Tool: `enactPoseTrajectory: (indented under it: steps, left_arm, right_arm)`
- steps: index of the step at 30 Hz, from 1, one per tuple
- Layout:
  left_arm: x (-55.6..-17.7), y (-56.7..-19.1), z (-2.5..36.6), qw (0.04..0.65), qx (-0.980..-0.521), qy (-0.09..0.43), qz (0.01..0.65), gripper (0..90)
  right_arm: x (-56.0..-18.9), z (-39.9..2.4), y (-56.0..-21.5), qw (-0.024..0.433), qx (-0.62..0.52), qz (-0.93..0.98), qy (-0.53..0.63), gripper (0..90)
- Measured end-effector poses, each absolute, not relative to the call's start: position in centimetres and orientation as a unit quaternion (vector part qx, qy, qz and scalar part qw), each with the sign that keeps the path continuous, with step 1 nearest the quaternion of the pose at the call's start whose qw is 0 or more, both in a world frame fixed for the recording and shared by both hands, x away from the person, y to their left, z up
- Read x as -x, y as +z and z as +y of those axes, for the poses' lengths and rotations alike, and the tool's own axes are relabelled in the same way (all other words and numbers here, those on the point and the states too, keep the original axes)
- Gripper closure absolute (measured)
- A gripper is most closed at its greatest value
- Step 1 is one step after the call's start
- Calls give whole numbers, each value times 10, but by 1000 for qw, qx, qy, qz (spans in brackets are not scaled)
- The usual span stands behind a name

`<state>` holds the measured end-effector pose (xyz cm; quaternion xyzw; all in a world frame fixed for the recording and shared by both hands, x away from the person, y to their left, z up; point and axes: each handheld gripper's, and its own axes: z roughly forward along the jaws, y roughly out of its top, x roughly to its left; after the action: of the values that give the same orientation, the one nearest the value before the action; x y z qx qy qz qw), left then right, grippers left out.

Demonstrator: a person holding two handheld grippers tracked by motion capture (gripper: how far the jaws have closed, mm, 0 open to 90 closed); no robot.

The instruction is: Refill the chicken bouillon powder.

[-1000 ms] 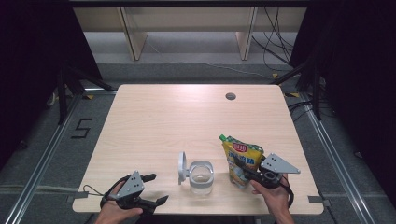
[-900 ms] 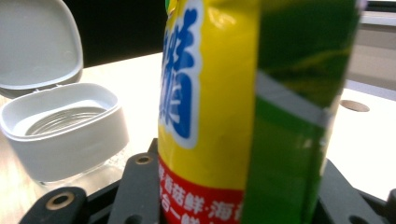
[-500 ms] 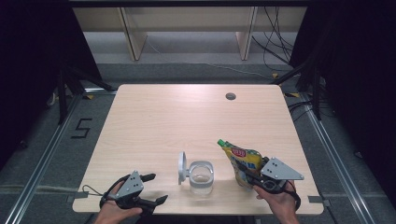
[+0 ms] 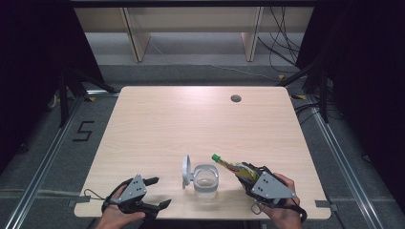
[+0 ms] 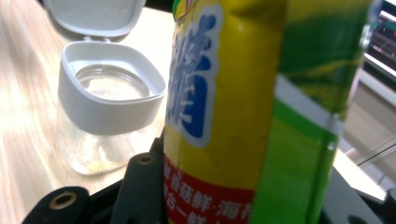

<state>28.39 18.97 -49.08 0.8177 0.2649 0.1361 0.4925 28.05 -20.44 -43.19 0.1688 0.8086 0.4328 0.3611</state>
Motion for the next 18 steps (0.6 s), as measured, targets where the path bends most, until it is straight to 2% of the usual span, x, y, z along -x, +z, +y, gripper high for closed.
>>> enactPoseTrajectory:
  steps: [6,10,18]
  left_arm:
    - [-284,-491,190,493,-817,136,265,151]
    - [-286,-490,191,491,-821,143,253,152]
    - [-286,-491,191,492,-821,144,254,152]
  right_arm:
    - [-273,-194,-431,387,-133,829,381,616]
    - [-270,-187,-430,426,-90,841,322,625]
    - [-263,-179,-429,448,-65,844,286,626]
